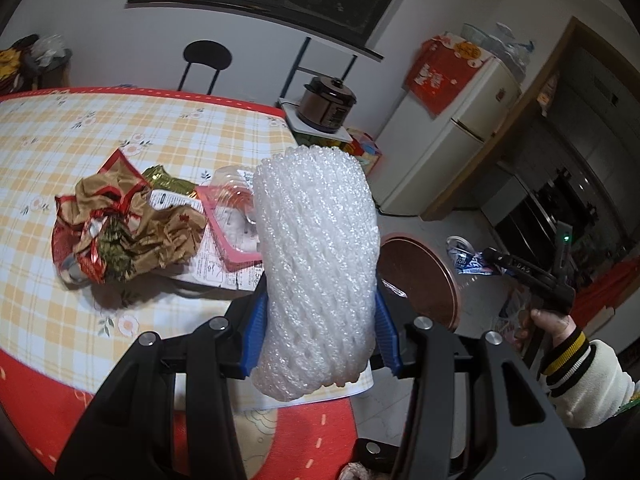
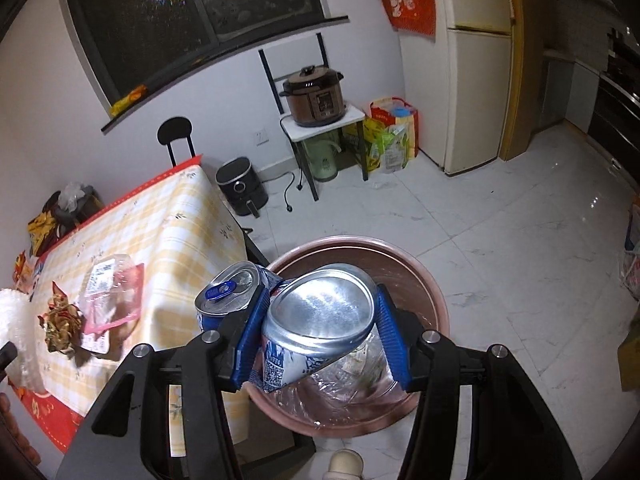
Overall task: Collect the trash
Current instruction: 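Move the cans over the brown bin and open the right tool, then carry the white foam netting over the brown bin and open the left tool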
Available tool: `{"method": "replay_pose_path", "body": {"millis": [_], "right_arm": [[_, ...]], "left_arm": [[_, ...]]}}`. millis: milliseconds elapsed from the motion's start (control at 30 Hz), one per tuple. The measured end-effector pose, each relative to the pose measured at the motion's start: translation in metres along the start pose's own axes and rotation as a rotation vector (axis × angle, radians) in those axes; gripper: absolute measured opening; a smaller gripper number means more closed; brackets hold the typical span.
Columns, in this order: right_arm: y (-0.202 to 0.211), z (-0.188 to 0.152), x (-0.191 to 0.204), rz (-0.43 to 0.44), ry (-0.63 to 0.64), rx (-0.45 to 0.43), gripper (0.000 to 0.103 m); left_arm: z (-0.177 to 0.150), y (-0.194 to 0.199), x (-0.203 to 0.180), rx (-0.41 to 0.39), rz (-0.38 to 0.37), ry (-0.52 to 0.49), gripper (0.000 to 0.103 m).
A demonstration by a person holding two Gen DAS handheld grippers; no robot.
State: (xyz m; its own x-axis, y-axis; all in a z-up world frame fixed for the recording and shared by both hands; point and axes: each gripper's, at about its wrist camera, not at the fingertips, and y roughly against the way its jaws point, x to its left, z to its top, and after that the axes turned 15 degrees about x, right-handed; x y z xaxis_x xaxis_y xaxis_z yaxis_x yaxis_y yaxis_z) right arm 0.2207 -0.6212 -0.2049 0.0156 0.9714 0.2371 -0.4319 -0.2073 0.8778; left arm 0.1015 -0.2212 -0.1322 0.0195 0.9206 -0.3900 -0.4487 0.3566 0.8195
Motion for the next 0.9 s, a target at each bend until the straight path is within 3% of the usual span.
{"method": "replay_pose_path", "body": {"millis": [267,433,600,900], "right_arm": [[-0.032,0.02,-0.003,0.035,0.004,0.058,0.054],[-0.029,0.025,-0.003,0.055,-0.006,0.031,0.066],[-0.004,0.026,-0.007,0.035,-0.028,-0.045,0.097],[0.052,0.012,-0.028,-0.015,-0.056,-0.157,0.098]], "left_arm": [[-0.012,0.004,0.0,-0.004,0.052,0.068,0.048],[-0.009,0.005,-0.006,-0.009,0.064,0.057,0.048],[0.003,-0.001,-0.02,0.004,0.051,0.008,0.049],[0.036,-0.038,-0.068,0.057,-0.022,-0.136,0.049]]}}
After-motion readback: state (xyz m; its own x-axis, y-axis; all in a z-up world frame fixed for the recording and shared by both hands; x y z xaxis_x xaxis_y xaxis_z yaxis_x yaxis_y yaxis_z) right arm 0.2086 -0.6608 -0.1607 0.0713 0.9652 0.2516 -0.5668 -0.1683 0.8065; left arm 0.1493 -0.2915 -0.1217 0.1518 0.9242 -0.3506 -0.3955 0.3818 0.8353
